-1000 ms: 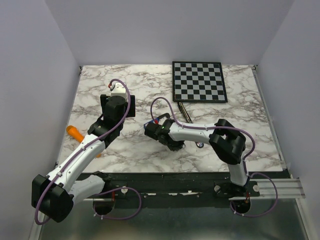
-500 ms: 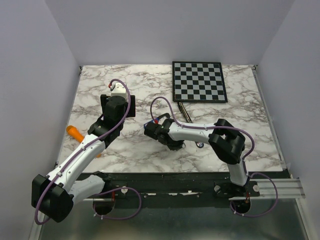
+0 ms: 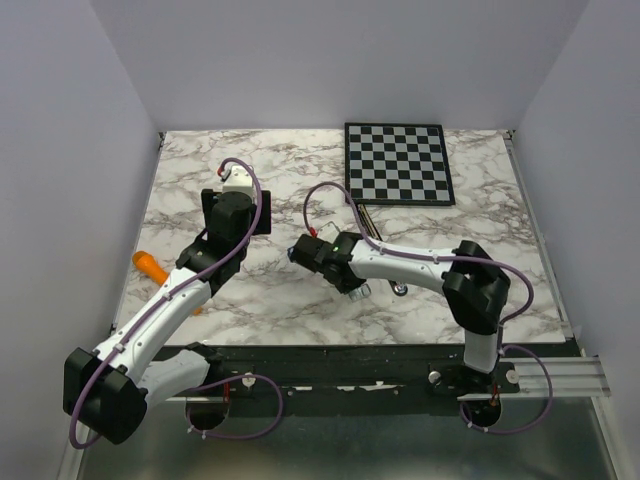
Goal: Load the staples into the stapler
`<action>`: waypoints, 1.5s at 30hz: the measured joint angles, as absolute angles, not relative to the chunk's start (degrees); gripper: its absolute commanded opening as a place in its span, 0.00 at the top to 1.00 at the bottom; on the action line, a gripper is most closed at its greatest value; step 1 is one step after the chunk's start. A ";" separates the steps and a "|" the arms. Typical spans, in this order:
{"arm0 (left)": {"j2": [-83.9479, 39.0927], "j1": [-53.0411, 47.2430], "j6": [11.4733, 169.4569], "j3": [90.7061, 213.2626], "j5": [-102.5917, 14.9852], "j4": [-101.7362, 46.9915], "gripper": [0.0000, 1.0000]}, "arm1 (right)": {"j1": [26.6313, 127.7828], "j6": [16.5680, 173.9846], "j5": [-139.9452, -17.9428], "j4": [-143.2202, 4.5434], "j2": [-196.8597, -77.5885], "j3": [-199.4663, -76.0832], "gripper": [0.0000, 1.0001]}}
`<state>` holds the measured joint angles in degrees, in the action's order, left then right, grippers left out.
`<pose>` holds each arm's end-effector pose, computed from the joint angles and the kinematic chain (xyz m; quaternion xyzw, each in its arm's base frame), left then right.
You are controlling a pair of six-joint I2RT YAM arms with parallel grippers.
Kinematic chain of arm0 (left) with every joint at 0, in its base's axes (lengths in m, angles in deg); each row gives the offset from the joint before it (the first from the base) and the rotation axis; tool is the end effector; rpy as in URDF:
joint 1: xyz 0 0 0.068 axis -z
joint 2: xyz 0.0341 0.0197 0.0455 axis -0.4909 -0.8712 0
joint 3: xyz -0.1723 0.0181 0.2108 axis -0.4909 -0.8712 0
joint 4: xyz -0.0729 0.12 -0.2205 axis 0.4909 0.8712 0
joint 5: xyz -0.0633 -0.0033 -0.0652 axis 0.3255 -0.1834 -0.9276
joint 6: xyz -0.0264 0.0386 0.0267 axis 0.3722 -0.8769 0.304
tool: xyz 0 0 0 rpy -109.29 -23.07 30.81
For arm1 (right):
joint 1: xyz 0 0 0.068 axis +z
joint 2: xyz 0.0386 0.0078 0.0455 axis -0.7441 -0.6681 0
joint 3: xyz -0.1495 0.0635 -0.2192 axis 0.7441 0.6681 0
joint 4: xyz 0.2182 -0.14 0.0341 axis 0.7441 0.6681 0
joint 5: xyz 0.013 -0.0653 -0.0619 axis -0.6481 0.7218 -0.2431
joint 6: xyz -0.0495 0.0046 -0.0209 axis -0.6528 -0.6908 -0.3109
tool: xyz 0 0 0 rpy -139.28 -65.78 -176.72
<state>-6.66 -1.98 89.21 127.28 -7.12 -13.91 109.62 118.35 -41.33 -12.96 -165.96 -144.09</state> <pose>0.2165 -0.0934 0.3063 -0.0125 0.8218 0.0224 0.5691 0.1890 0.3112 0.1960 -0.2520 0.9316 -0.1493 0.2153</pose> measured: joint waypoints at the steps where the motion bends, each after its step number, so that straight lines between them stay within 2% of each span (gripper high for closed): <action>1: -6.70 -1.94 89.21 127.28 -7.12 -13.89 0.01 | 109.62 118.09 -41.35 -13.71 -165.13 -143.55 0.83; 8: -7.25 -1.89 89.21 127.28 -7.79 -13.89 0.01 | 107.41 114.31 -43.60 -18.36 -156.59 -137.10 0.82; 21: -8.87 -1.89 88.82 127.26 -12.71 -14.94 0.01 | 89.95 101.19 -58.53 -32.61 -141.94 -123.09 0.81; 30: -10.37 -1.89 88.54 127.21 -14.42 -15.33 0.01 | 80.83 94.13 -66.86 -38.58 -141.16 -120.29 0.81; 45: -11.07 -1.89 88.32 127.19 -14.85 -15.42 0.01 | 77.47 90.46 -74.09 -40.83 -143.80 -119.26 0.81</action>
<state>-11.07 -1.89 88.32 127.19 -14.85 -15.42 77.47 90.46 -74.09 -40.83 -143.80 -119.26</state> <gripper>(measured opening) 0.989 0.192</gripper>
